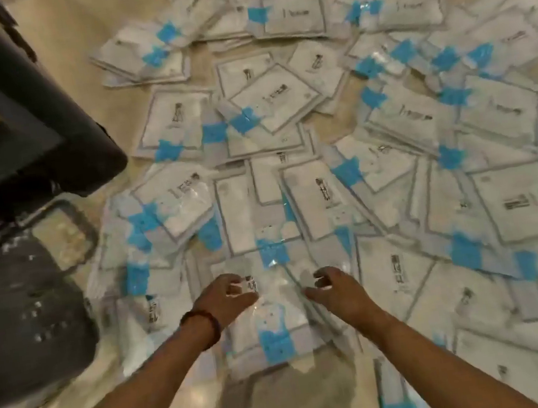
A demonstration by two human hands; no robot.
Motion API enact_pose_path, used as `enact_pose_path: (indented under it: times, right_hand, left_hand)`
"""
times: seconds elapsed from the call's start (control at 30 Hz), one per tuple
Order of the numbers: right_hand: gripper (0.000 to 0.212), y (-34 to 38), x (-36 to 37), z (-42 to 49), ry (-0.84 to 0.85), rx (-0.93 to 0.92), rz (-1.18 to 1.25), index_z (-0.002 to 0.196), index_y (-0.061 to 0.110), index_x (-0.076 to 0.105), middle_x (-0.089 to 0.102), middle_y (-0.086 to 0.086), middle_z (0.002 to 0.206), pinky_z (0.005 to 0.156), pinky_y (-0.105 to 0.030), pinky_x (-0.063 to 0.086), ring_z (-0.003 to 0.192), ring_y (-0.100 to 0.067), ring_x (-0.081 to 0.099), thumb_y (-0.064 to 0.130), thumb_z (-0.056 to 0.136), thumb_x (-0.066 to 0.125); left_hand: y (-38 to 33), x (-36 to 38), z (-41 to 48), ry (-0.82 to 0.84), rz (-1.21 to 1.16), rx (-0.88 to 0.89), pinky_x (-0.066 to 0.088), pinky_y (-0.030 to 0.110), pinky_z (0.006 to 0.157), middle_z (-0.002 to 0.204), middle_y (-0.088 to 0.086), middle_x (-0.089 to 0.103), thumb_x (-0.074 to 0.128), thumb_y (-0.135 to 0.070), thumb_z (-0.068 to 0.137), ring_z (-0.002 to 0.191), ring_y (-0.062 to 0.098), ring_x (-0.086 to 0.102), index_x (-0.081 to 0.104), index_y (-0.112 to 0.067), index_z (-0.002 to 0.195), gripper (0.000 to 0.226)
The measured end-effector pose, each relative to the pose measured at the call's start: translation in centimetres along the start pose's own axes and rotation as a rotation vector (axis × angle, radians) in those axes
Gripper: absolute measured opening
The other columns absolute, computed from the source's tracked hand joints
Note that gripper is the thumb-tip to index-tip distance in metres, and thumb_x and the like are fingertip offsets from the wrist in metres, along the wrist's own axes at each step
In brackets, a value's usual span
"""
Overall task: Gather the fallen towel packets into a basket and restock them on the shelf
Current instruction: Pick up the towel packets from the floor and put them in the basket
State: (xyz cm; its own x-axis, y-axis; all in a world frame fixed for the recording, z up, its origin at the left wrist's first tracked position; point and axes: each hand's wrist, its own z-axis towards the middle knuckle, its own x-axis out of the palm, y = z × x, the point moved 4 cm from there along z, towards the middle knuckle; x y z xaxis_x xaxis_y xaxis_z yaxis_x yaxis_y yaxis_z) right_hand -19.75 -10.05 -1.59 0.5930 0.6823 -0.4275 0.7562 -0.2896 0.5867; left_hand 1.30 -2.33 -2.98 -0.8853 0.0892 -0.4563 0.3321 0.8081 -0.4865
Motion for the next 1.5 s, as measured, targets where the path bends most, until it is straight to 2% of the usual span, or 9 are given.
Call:
enact_pose_path:
  times: [0.1, 0.23, 0.57, 0.67, 0.83, 1.07, 1.23, 1.37, 1.5]
  right_hand:
    - [0.058, -0.9, 2.2, 5.3, 0.0, -0.069, -0.052, 0.133, 0.012, 0.046, 0.055, -0.004, 0.124, 0.079, -0.017, 0.034, 0.108, -0.015, 0.053, 0.037, 0.085, 0.067]
    - [0.051, -1.5, 3.6, 8.7, -0.069, -0.154, -0.148, 0.126, 0.006, 0.051, 0.056, -0.007, 0.114, 0.075, -0.021, 0.036, 0.105, -0.021, 0.056, 0.027, 0.083, 0.069]
    - [0.03, -2.2, 4.7, 7.5, -0.144, -0.159, -0.103, 0.111, -0.002, 0.057, 0.056, -0.017, 0.1, 0.082, -0.039, 0.046, 0.094, -0.031, 0.056, 0.004, 0.082, 0.063]
    - [0.04, -2.1, 4.5, 7.3, -0.098, -0.144, -0.102, 0.124, 0.007, 0.052, 0.056, -0.007, 0.112, 0.085, -0.028, 0.042, 0.101, -0.02, 0.053, 0.009, 0.085, 0.062]
    - [0.036, -2.8, 4.8, 5.8, -0.139, -0.119, -0.058, 0.122, 0.01, 0.055, 0.06, -0.007, 0.118, 0.085, -0.023, 0.039, 0.106, -0.02, 0.056, 0.014, 0.087, 0.062]
    - [0.057, -1.0, 5.9, 4.0, 0.063, -0.031, 0.201, 0.135, 0.013, 0.046, 0.063, -0.002, 0.111, 0.07, -0.021, 0.048, 0.091, -0.015, 0.061, 0.037, 0.086, 0.065]
    - [0.047, 2.2, 7.5, 3.4, 0.264, -0.08, 0.323, 0.118, 0.013, 0.059, 0.065, -0.003, 0.094, 0.069, -0.029, 0.054, 0.076, -0.015, 0.062, 0.026, 0.077, 0.076]
    - [0.02, 4.1, 6.1, 4.0, 0.129, -0.198, 0.333, 0.098, 0.012, 0.064, 0.058, -0.001, 0.082, 0.062, -0.019, 0.051, 0.074, -0.013, 0.058, 0.005, 0.08, 0.071]
    - [0.017, 5.8, 4.1, 4.0, 0.145, -0.393, 0.148, 0.092, 0.006, 0.067, 0.052, 0.0, 0.072, 0.055, -0.01, 0.043, 0.062, -0.007, 0.05, -0.007, 0.082, 0.063]
  left_hand:
    - [2.5, -0.2, 5.1, -0.091, 0.151, 0.005, 0.039, 0.022, 0.083, 0.128, 0.012, 0.054, 0.075, -0.034, 0.078, 0.114, 0.023, 0.053, 0.047, -0.008, 0.13, 0.065]
    - [4.4, -0.7, 8.3, -0.305, 0.202, 0.036, 0.04, 0.034, 0.077, 0.111, 0.024, 0.057, 0.076, -0.037, 0.074, 0.105, 0.034, 0.052, 0.054, 0.002, 0.107, 0.056]
    - [7.5, -0.7, 6.9, -0.39, -0.411, -0.059, 0.052, 0.036, 0.077, 0.087, 0.006, 0.056, 0.078, -0.022, 0.074, 0.079, 0.023, 0.057, 0.055, -0.013, 0.089, 0.029]
    - [7.9, 0.0, 6.3, -0.226, -0.487, -0.061, 0.047, 0.03, 0.048, 0.06, 0.008, 0.047, 0.079, -0.02, 0.073, 0.05, 0.019, 0.048, 0.041, -0.015, 0.063, 0.04]
    - [7.9, -0.3, 4.3, -0.282, -0.476, 0.059, 0.049, 0.035, 0.068, 0.078, 0.017, 0.055, 0.071, -0.013, 0.082, 0.075, 0.029, 0.054, 0.052, 0.0, 0.082, 0.023]
    - [6.3, -8.2, 1.7, -0.533, -0.766, 0.229, 0.048, 0.02, 0.056, 0.067, 0.002, 0.06, 0.069, -0.001, 0.079, 0.057, 0.015, 0.055, 0.049, -0.017, 0.066, 0.028]
    - [6.2, -10.4, 0.5, -0.65, -0.872, 0.243, 0.053, 0.032, 0.07, 0.086, 0.007, 0.063, 0.069, -0.004, 0.08, 0.078, 0.023, 0.059, 0.058, -0.011, 0.085, 0.013]
    - [7.1, -9.7, -0.4, -0.676, -0.983, 0.262, 0.05, 0.019, 0.047, 0.079, 0.004, 0.065, 0.07, -0.003, 0.079, 0.059, 0.012, 0.063, 0.057, -0.017, 0.079, 0.019]
    - [8.1, -9.1, -0.7, -0.723, -0.828, 0.17, 0.052, 0.032, 0.076, 0.116, 0.005, 0.056, 0.076, -0.003, 0.073, 0.095, 0.017, 0.061, 0.038, -0.018, 0.132, 0.072]
